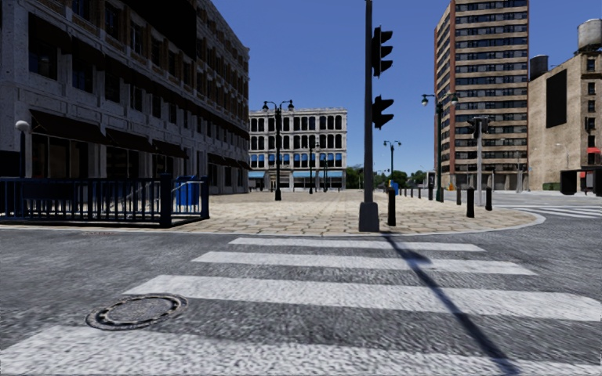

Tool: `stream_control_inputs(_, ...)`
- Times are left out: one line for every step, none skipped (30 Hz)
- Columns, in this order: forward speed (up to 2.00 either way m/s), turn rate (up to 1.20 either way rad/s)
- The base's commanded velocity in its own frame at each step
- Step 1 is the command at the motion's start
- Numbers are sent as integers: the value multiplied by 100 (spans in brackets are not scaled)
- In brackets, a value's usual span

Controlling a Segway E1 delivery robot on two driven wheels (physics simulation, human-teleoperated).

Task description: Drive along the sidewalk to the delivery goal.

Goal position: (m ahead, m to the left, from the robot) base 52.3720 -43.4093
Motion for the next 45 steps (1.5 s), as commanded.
stream_control_inputs(200,1)
stream_control_inputs(200,1)
stream_control_inputs(200,1)
stream_control_inputs(200,8)
stream_control_inputs(200,26)
stream_control_inputs(200,35)
stream_control_inputs(200,38)
stream_control_inputs(200,38)
stream_control_inputs(200,38)
stream_control_inputs(200,32)
stream_control_inputs(200,0)
stream_control_inputs(200,0)
stream_control_inputs(200,0)
stream_control_inputs(200,0)
stream_control_inputs(200,0)
stream_control_inputs(200,0)
stream_control_inputs(200,0)
stream_control_inputs(200,0)
stream_control_inputs(200,0)
stream_control_inputs(200,0)
stream_control_inputs(200,0)
stream_control_inputs(200,0)
stream_control_inputs(200,0)
stream_control_inputs(200,0)
stream_control_inputs(200,0)
stream_control_inputs(200,0)
stream_control_inputs(200,0)
stream_control_inputs(200,17)
stream_control_inputs(200,30)
stream_control_inputs(200,34)
stream_control_inputs(200,35)
stream_control_inputs(200,35)
stream_control_inputs(198,33)
stream_control_inputs(168,16)
stream_control_inputs(168,16)
stream_control_inputs(161,14)
stream_control_inputs(159,12)
stream_control_inputs(159,12)
stream_control_inputs(159,12)
stream_control_inputs(158,12)
stream_control_inputs(158,12)
stream_control_inputs(158,12)
stream_control_inputs(158,12)
stream_control_inputs(158,12)
stream_control_inputs(158,12)
